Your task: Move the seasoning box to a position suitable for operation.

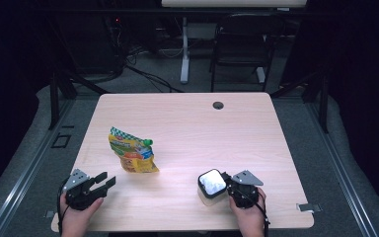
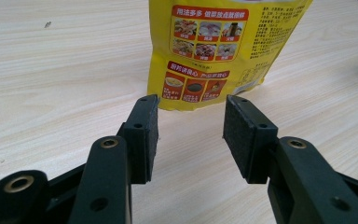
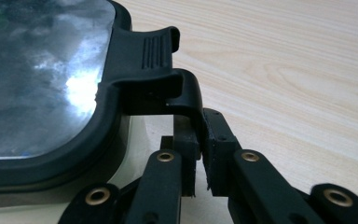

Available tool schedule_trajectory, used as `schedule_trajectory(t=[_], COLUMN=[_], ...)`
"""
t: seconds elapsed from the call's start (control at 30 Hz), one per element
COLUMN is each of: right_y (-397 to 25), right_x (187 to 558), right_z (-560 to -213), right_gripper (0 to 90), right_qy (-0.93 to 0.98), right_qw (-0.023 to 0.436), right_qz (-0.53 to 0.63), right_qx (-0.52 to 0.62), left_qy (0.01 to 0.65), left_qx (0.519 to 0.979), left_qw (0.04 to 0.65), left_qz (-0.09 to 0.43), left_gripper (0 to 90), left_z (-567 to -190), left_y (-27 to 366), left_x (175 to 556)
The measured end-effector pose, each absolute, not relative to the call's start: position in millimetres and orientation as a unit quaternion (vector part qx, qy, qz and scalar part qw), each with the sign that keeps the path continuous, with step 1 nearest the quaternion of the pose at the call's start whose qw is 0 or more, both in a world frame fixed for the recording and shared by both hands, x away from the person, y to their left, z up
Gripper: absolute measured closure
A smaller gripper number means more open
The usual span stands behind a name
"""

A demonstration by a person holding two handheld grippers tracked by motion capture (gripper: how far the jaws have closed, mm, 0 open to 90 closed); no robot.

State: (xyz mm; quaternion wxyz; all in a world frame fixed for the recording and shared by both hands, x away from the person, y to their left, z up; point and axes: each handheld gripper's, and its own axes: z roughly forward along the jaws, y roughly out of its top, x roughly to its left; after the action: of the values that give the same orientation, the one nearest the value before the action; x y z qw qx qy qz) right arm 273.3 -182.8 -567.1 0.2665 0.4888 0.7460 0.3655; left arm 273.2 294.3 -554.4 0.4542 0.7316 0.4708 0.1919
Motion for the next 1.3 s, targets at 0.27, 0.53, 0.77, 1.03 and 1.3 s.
schedule_trajectory(t=[0.27, 0.53, 0.77, 1.03, 1.3], right_y=[-188.9, -199.1, -206.7, -214.2, -209.7], right_x=[263.1, 247.2, 238.4, 243.6, 261.2], right_z=[-563.5, -559.2, -546.2, -524.2, -508.6], right_gripper=[81.8, 78.1, 78.7, 79.5, 78.4], right_qy=[0.761, 0.773, 0.767, 0.742, 0.741], right_qw=[0.24, 0.216, 0.221, 0.231, 0.248], right_qz=[0.377, 0.392, 0.405, 0.433, 0.44], right_qx=[0.469, 0.451, 0.446, 0.458, 0.442], left_qy=[0.471, 0.468, 0.461, 0.459, 0.461], left_qx=[0.731, 0.736, 0.742, 0.747, 0.743], left_qw=[0.454, 0.448, 0.447, 0.444, 0.448], left_qz=[0.193, 0.197, 0.192, 0.185, 0.186], left_gripper=[55.4, 55.5, 57.9, 60.8, 60.4], left_z=[-554.3, -553.9, -553.4, -552.4, -552.2], left_y=[294.0, 293.2, 292.6, 290.8, 292.3], left_x=[272.8, 272.9, 272.1, 271.9, 271.1])
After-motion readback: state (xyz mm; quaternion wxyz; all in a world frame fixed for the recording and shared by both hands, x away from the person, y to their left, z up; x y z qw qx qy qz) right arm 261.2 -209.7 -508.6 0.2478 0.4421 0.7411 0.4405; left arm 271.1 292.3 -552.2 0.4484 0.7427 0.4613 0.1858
